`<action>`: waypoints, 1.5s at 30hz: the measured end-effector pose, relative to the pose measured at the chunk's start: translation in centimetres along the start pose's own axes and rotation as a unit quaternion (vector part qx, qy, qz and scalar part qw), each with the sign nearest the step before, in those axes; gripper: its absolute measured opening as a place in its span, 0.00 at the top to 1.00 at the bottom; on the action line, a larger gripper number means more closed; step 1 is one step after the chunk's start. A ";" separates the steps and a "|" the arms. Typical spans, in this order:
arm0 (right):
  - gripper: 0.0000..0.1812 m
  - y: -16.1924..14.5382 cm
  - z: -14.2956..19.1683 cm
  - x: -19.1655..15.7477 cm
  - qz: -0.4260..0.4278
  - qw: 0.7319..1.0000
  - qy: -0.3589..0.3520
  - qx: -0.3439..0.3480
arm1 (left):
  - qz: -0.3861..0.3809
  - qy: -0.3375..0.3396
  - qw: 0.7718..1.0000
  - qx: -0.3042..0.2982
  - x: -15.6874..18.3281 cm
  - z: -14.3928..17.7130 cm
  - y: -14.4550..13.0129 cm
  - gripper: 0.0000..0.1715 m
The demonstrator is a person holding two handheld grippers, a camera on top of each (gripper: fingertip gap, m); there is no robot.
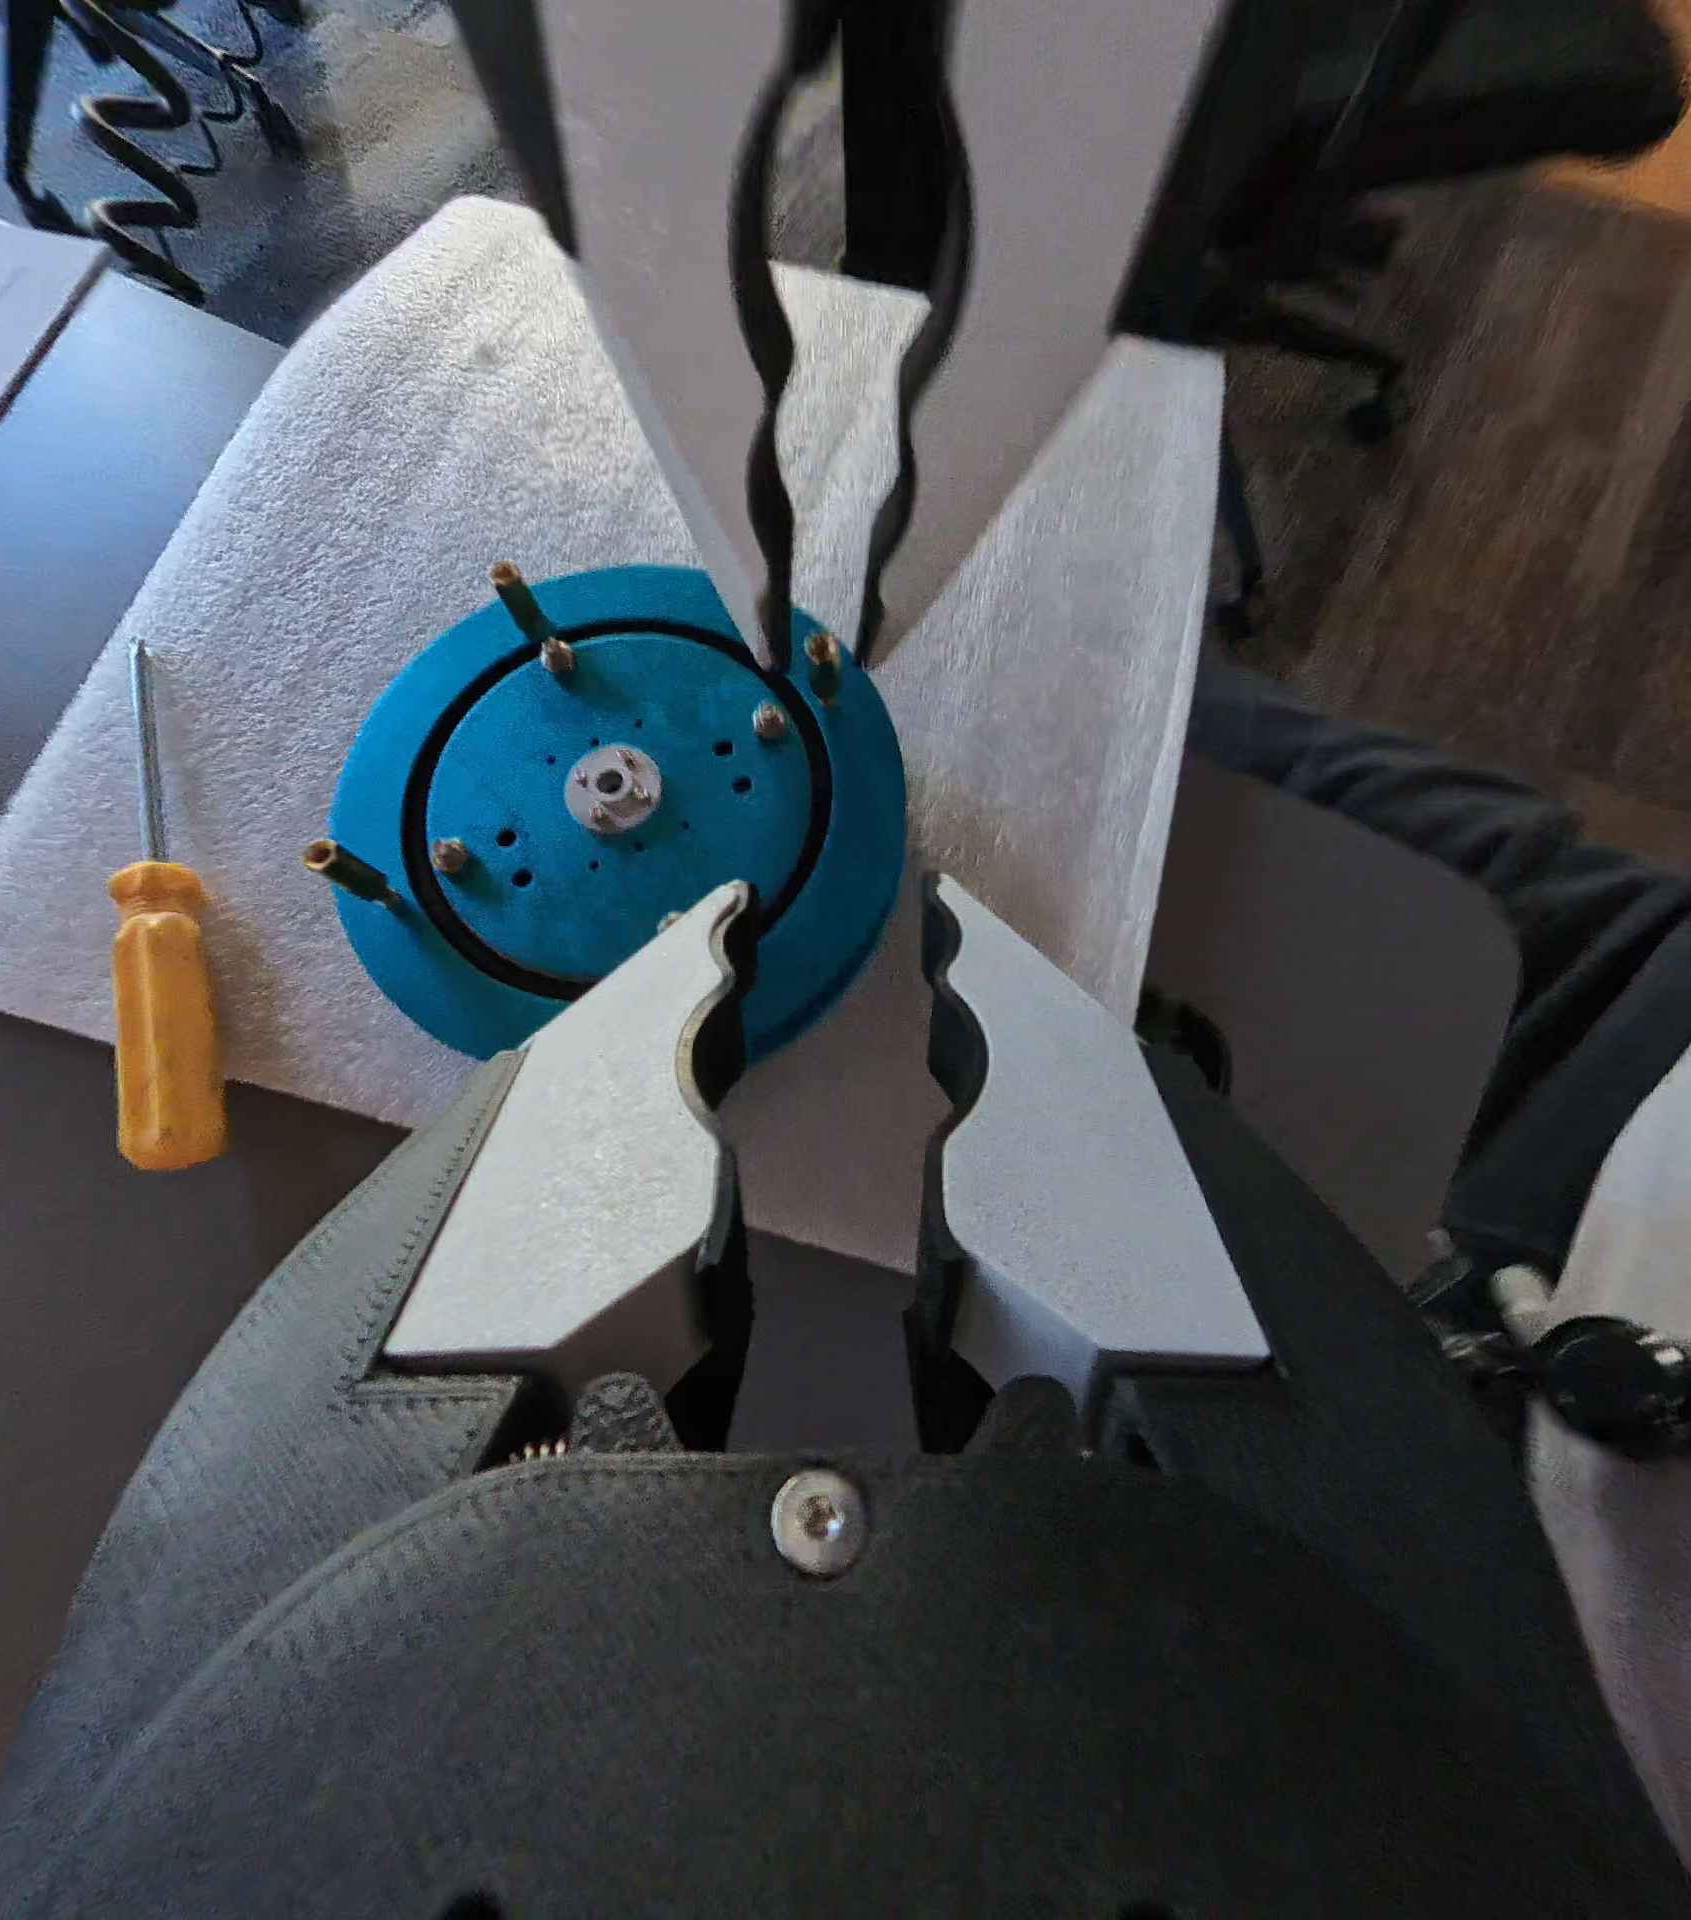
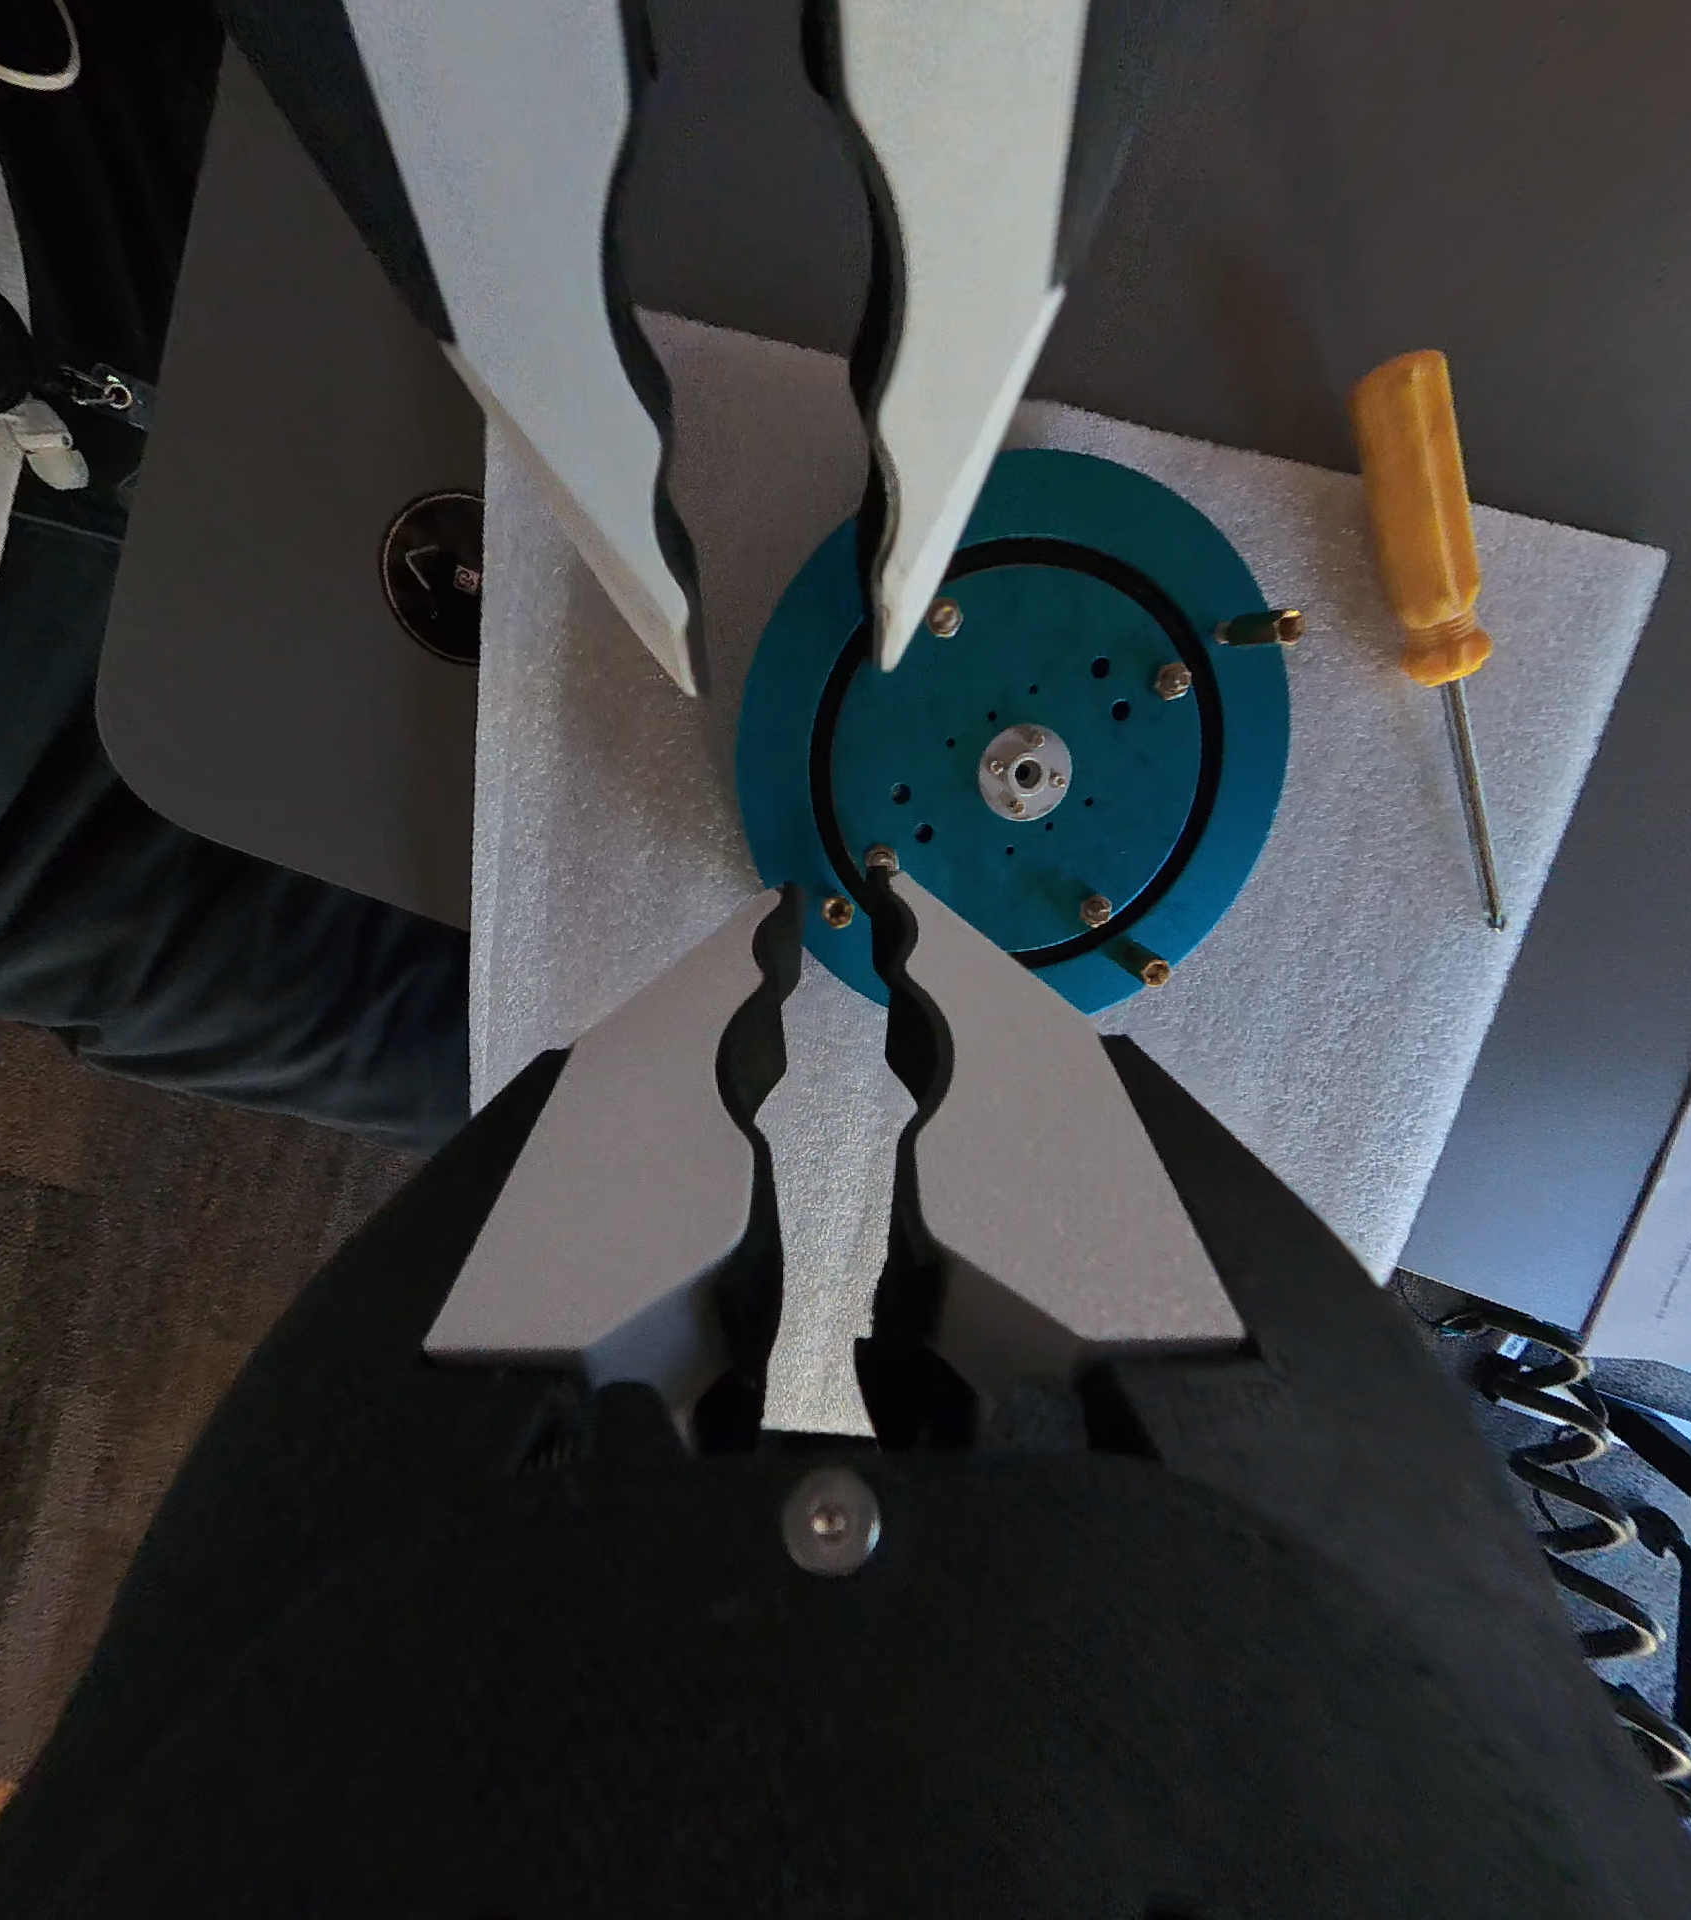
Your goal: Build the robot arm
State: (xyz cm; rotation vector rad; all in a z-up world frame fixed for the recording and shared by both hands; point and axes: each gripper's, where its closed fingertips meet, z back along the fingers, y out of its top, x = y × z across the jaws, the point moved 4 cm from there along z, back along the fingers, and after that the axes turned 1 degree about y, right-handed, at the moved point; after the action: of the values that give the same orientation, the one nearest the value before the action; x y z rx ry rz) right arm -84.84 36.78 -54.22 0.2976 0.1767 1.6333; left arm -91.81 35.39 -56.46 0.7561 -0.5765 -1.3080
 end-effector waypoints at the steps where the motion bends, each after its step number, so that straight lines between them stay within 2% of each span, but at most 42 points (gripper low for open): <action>1: 0.94 0.0 -0.1 -0.1 -0.003 1.000 0.004 0.002 | -0.027 0.017 0.999 -0.004 0.2 0.0 -0.4 0.81; 7: 0.98 -0.4 -0.7 -0.1 -0.021 1.000 0.013 -0.005 | -0.143 0.097 0.985 -0.022 0.7 0.1 -1.3 0.85; 9: 0.98 -0.5 -0.7 0.0 -0.034 0.999 0.020 -0.005 | -0.174 0.123 0.977 -0.026 0.6 0.1 -1.3 0.92; 12: 0.99 -0.7 -0.8 0.2 -0.053 0.998 0.027 -0.003 | -0.199 0.132 0.971 -0.016 0.6 -0.1 -1.3 0.92; 15: 1.00 -0.8 -1.0 0.1 -0.084 0.995 0.046 0.001 | -0.190 0.122 0.974 -0.001 0.6 0.0 -1.5 0.93; 19: 1.00 -1.5 -2.7 -0.5 -0.095 0.993 0.050 -0.038 | -0.183 0.104 0.978 0.003 1.1 -0.2 -1.7 0.95; 24: 0.99 -0.5 -1.0 -0.2 -0.081 0.997 0.009 0.010 | -0.189 0.114 0.975 0.006 1.0 0.3 -1.6 0.97; 26: 0.94 -0.7 -0.1 0.5 -0.073 0.997 -0.018 0.011 | -0.183 0.110 0.977 0.007 0.9 0.4 -1.6 0.98; 30: 0.91 -1.4 0.2 0.4 -0.067 0.998 -0.014 -0.012 | -0.162 0.099 0.982 0.013 0.8 0.4 -1.6 0.98; 34: 0.91 -1.3 -0.7 0.1 -0.054 0.998 -0.003 -0.028 | -0.148 0.087 0.985 0.019 0.7 0.4 -1.5 0.98; 37: 0.97 -1.2 -1.1 0.2 -0.052 0.998 -0.003 -0.039 | -0.141 0.082 0.986 0.021 0.6 0.4 -1.5 0.98; 41: 0.97 -1.3 -1.2 0.2 -0.109 0.993 0.020 -0.042 | -0.139 0.080 0.987 0.022 0.7 0.3 -1.5 0.98; 45: 0.97 -1.8 -1.2 0.2 -0.193 0.980 0.012 -0.047 | -0.131 0.069 0.989 0.028 0.8 0.1 -1.4 1.00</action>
State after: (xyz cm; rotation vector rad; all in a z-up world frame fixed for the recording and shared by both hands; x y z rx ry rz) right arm -83.53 37.24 -55.90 0.1599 0.1638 1.2557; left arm -92.66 34.42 -57.50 0.9852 -0.4132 -1.4722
